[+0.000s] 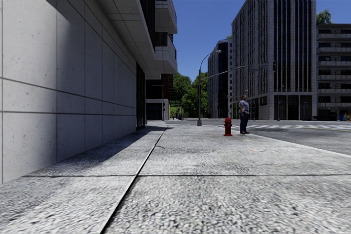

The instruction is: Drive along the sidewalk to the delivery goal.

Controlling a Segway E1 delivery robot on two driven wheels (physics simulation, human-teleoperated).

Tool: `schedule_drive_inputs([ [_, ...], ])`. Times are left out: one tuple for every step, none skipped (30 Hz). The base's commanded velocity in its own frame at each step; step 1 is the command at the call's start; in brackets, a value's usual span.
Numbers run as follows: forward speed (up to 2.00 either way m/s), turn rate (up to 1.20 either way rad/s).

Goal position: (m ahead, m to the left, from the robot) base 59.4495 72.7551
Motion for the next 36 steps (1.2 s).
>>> schedule_drive_inputs([
  [2.0, 0.0],
  [2.0, 0.0],
  [2.0, 0.0],
  [2.0, 0.0],
  [2.0, 0.0],
  [2.0, 0.0],
  [2.0, 0.0],
  [2.0, 0.0],
  [2.0, 0.0],
  [2.0, 0.0],
  [2.0, 0.0],
  [2.0, 0.0],
  [2.0, 0.0],
  [2.0, 0.0],
  [2.0, 0.0],
  [2.0, 0.0],
  [2.0, 0.0],
  [2.0, 0.0],
  [2.0, 0.0],
  [2.0, 0.0],
  [2.0, 0.0],
  [2.0, 0.0],
  [2.0, 0.0],
  [2.0, 0.0],
  [2.0, 0.0],
  [2.0, 0.0],
  [2.0, 0.0],
  [2.0, 0.0],
  [2.0, 0.0],
  [2.0, 0.0],
  [2.0, 0.0],
  [2.0, 0.0],
  [2.0, 0.0],
  [2.0, 0.0],
  [2.0, 0.0],
  [2.0, 0.0],
])
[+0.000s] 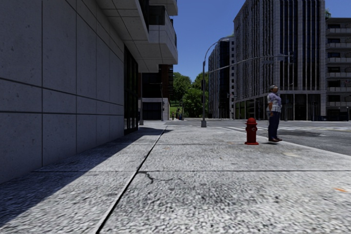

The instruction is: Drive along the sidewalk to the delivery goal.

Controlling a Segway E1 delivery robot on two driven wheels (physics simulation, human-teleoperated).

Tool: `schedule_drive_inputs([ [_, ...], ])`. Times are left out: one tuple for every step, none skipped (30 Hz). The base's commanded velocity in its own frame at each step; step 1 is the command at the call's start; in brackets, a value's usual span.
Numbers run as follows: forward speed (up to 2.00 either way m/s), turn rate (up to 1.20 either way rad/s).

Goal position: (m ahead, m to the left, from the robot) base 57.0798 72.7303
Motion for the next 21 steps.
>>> schedule_drive_inputs([
  [2.0, 0.0],
  [2.0, 0.0],
  [2.0, 0.0],
  [2.0, 0.0],
  [2.0, 0.0],
  [2.0, 0.0],
  [2.0, 0.0],
  [2.0, 0.0],
  [2.0, 0.0],
  [2.0, 0.0],
  [2.0, 0.0],
  [2.0, 0.0],
  [2.0, 0.0],
  [2.0, 0.0],
  [2.0, 0.0],
  [2.0, 0.0],
  [2.0, 0.0],
  [2.0, 0.0],
  [2.0, 0.0],
  [2.0, 0.0],
  [2.0, 0.0],
])
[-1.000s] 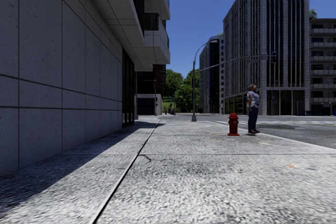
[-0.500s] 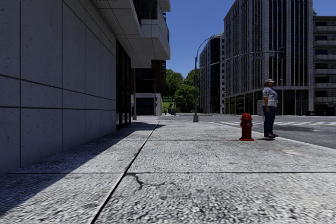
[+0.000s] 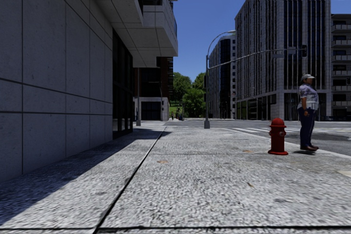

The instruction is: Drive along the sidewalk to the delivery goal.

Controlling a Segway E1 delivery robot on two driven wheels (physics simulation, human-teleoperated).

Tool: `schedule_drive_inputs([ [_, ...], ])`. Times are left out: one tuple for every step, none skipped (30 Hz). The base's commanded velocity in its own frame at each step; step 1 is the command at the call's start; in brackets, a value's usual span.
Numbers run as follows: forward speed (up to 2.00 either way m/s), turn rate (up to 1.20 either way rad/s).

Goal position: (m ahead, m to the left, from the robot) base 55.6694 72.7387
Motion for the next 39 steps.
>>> schedule_drive_inputs([
  [2.0, 0.0],
  [2.0, 0.0],
  [2.0, 0.0],
  [2.0, 0.0],
  [2.0, 0.0],
  [2.0, 0.0],
  [2.0, 0.0],
  [2.0, 0.0],
  [2.0, 0.0],
  [2.0, 0.0],
  [2.0, 0.0],
  [2.0, 0.0],
  [2.0, 0.0],
  [2.0, 0.0],
  [2.0, 0.0],
  [2.0, 0.0],
  [2.0, 0.0],
  [2.0, 0.0],
  [2.0, 0.0],
  [2.0, 0.0],
  [2.0, 0.0],
  [2.0, 0.0],
  [2.0, 0.0],
  [2.0, 0.0],
  [2.0, 0.0],
  [2.0, 0.0],
  [2.0, 0.0],
  [2.0, 0.0],
  [2.0, 0.0],
  [2.0, 0.0],
  [2.0, 0.0],
  [2.0, 0.0],
  [2.0, 0.0],
  [2.0, 0.0],
  [2.0, 0.0],
  [2.0, 0.0],
  [2.0, 0.0],
  [2.0, 0.0],
  [2.0, 0.0],
])
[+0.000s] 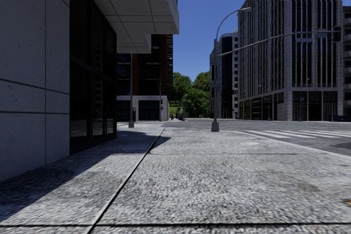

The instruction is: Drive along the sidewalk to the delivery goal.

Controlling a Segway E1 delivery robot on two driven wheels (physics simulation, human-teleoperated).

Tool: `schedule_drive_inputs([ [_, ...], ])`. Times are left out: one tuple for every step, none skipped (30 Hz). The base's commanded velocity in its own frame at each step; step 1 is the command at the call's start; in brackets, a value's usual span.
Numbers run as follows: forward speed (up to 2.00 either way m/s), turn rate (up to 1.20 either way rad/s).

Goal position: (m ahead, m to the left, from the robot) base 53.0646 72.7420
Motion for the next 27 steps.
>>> schedule_drive_inputs([
  [2.0, 0.0],
  [2.0, 0.0],
  [2.0, 0.0],
  [2.0, 0.0],
  [2.0, 0.0],
  [2.0, 0.0],
  [2.0, 0.0],
  [2.0, 0.0],
  [2.0, 0.0],
  [2.0, 0.0],
  [2.0, 0.0],
  [2.0, 0.0],
  [2.0, 0.0],
  [2.0, 0.0],
  [2.0, 0.0],
  [2.0, 0.0],
  [2.0, 0.0],
  [2.0, 0.0],
  [2.0, 0.0],
  [2.0, 0.0],
  [2.0, 0.07],
  [2.0, 0.07],
  [2.0, 0.13],
  [2.0, 0.16],
  [2.0, 0.18],
  [2.0, 0.18],
  [2.0, 0.18],
])
